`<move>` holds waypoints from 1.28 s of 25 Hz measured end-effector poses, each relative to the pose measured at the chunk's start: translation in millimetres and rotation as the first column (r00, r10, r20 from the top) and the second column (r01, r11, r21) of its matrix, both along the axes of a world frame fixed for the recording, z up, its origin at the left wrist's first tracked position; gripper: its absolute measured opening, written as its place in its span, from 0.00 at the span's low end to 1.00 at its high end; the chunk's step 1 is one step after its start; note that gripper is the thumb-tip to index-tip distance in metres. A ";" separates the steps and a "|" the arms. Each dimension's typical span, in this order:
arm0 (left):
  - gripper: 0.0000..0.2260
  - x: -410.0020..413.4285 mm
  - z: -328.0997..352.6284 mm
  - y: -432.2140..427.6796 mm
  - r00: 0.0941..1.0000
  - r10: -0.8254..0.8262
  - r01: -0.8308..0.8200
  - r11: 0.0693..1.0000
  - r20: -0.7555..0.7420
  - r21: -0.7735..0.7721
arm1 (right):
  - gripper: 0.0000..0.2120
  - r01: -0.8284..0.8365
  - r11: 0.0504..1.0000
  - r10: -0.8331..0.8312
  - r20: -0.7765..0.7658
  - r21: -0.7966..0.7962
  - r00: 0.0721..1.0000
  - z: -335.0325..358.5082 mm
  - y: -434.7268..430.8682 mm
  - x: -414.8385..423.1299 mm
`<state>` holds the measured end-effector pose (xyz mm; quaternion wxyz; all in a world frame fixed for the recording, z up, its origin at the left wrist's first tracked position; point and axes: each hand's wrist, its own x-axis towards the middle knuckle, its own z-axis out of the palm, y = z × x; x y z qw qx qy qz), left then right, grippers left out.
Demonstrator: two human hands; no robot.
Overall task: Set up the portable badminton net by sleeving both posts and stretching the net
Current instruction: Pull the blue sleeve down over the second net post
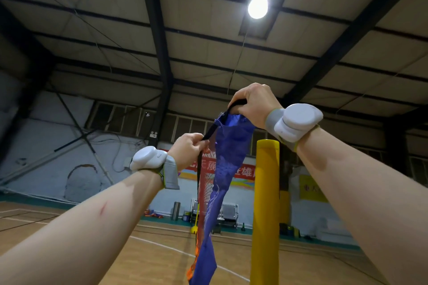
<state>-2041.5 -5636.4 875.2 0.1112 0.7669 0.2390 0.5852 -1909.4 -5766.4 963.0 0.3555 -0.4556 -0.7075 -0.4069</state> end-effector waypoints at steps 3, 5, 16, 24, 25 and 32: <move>0.09 9.4 6.2 -3.8 0.999 -0.013 0.013 1.000 -0.038 -0.004 | 0.08 0.008 1.000 -0.008 -0.001 0.001 1.000 3.4 -1.7 10.7; 0.09 16.7 9.8 -4.6 0.998 -0.028 0.027 1.000 -0.050 -0.010 | 0.08 0.003 1.000 -0.003 -0.015 0.002 1.000 5.2 -3.2 18.5; 0.10 35.3 11.7 -4.0 0.971 0.035 -0.040 0.999 -0.235 -0.015 | 0.07 -0.121 0.992 0.119 -0.072 -0.024 0.990 -4.8 7.9 36.9; 0.09 42.6 44.5 -44.0 0.982 -0.177 0.186 0.972 -0.071 0.145 | 0.07 -0.102 0.994 0.099 -0.068 -0.037 0.993 -6.1 16.5 56.1; 0.09 45.5 46.5 -46.0 0.983 -0.148 0.165 0.971 -0.107 0.172 | 0.07 -0.104 0.994 0.101 -0.067 -0.045 0.993 -8.1 17.9 57.8; 0.09 62.1 47.9 -45.7 0.963 0.066 -0.001 0.971 -0.263 0.240 | 0.07 -0.162 0.983 0.154 -0.088 -0.091 0.984 -18.7 26.5 71.9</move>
